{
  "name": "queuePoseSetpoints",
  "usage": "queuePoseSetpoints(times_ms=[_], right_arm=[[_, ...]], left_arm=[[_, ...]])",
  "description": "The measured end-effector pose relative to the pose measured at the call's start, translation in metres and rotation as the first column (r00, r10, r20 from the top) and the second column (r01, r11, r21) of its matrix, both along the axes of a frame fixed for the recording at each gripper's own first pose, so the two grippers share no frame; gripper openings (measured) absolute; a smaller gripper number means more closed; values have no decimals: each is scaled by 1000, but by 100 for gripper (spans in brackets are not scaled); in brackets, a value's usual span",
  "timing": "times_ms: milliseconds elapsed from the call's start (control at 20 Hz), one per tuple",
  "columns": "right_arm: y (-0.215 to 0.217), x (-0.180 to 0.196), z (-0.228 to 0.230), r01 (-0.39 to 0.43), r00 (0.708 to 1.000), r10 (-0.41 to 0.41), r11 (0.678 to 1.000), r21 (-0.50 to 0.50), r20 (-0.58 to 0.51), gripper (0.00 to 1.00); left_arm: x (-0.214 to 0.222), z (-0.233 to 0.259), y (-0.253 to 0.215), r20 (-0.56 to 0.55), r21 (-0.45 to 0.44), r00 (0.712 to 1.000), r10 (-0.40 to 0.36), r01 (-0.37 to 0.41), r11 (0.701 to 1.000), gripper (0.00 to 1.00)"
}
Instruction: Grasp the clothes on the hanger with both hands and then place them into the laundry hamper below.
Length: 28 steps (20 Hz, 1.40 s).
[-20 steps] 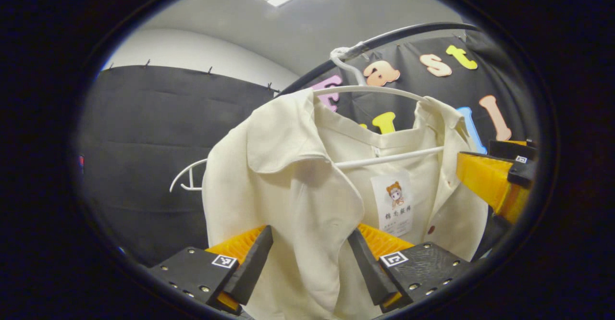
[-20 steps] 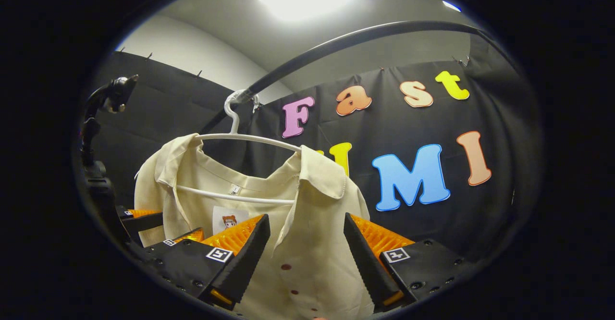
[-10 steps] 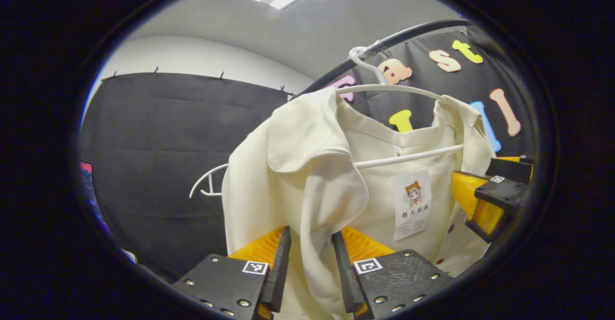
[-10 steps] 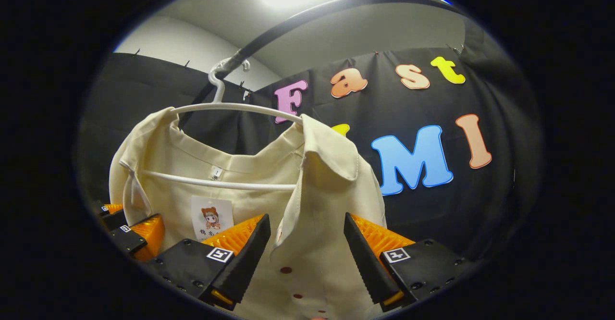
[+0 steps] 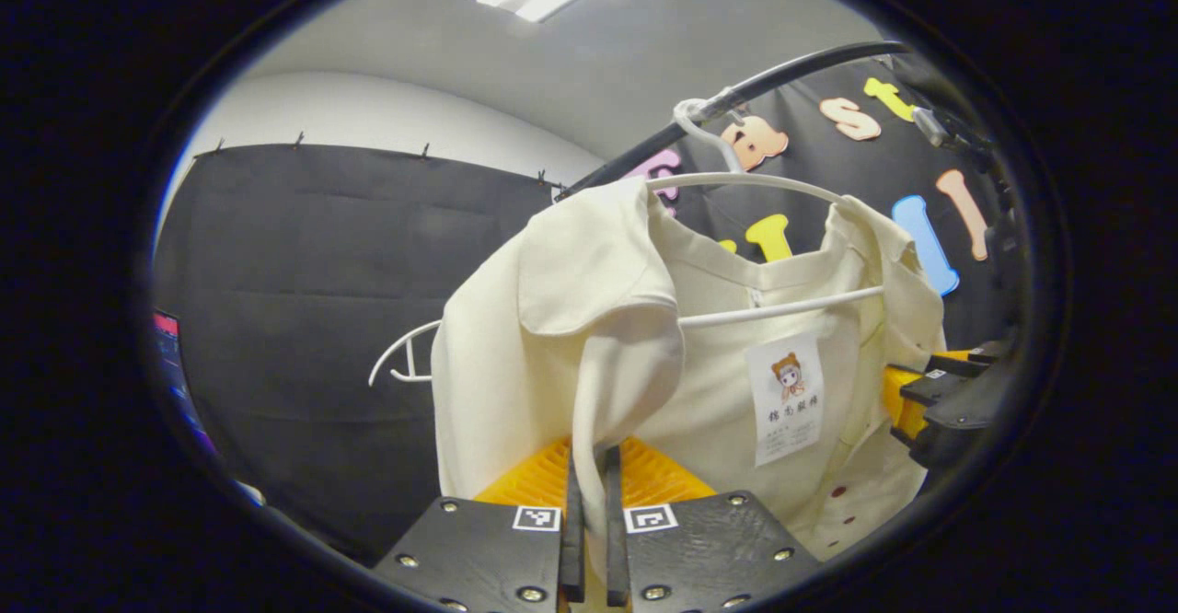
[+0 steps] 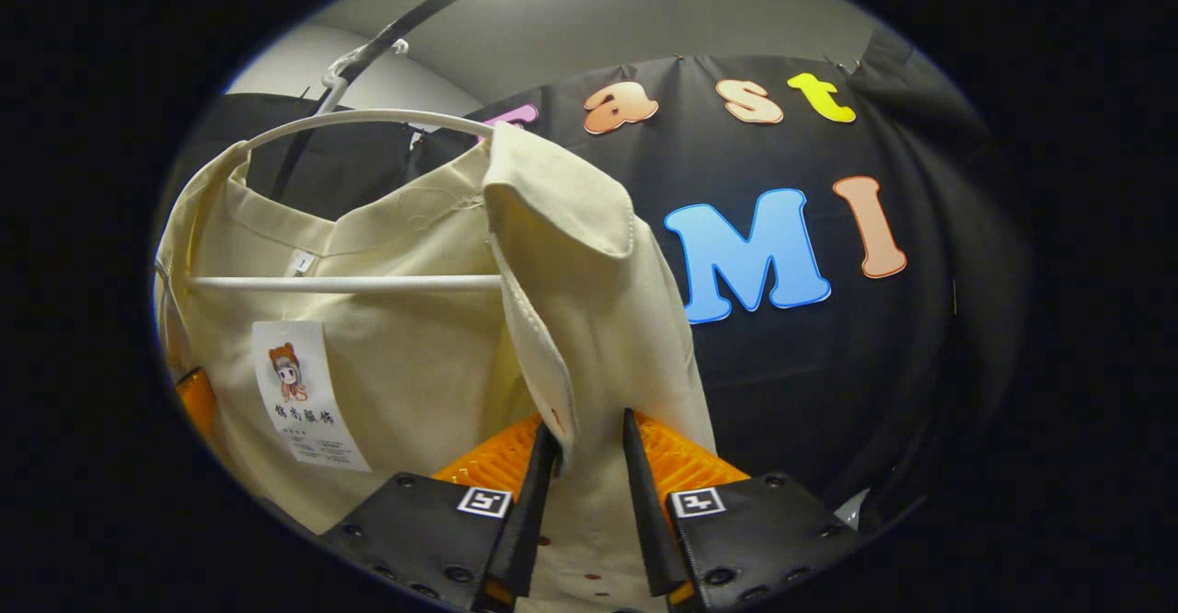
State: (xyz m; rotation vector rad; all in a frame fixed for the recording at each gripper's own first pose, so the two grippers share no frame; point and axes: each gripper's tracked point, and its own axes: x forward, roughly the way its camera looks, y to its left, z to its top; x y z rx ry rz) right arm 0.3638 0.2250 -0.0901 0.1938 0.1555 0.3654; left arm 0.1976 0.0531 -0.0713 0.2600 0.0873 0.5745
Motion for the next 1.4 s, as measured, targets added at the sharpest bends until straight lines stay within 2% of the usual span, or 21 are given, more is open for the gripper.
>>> queuePoseSetpoints(times_ms=[50,100,150,300,400,450,600,850,900,950,1400], right_arm=[[-8,3,0,24,1000,-24,1000,-12,1,33],[-17,2,1,51,999,-51,998,-25,10,21],[-20,2,7,46,999,-46,999,-17,26,4],[-29,0,24,41,996,-42,999,5,81,1],[-46,-1,35,70,990,-71,997,17,122,1],[-52,0,38,85,988,-87,996,14,131,1],[-71,2,46,131,978,-133,991,20,158,1],[-103,2,68,204,953,-202,979,16,225,1],[-108,2,73,215,947,-213,976,16,241,1],[-111,3,77,221,943,-218,975,15,252,1],[-143,37,116,314,890,-309,949,42,335,1]], left_arm=[[-2,5,-4,-2,-5,1000,-11,11,1000,2],[-3,4,-5,-5,-8,1000,-25,25,1000,3],[-2,4,-4,-8,-12,999,-43,43,999,3],[-3,3,-9,-26,-33,995,-101,100,994,3],[-8,11,-10,-22,-25,993,-114,113,993,3],[-11,17,-11,-22,-18,994,-111,111,994,1],[-27,37,-3,-2,32,998,-69,69,997,2],[-44,55,14,12,41,999,-50,50,998,1],[-45,59,19,18,47,999,-45,44,998,3],[-44,63,23,24,53,999,-43,42,998,1],[-45,114,70,100,81,995,1,-9,997,2]])
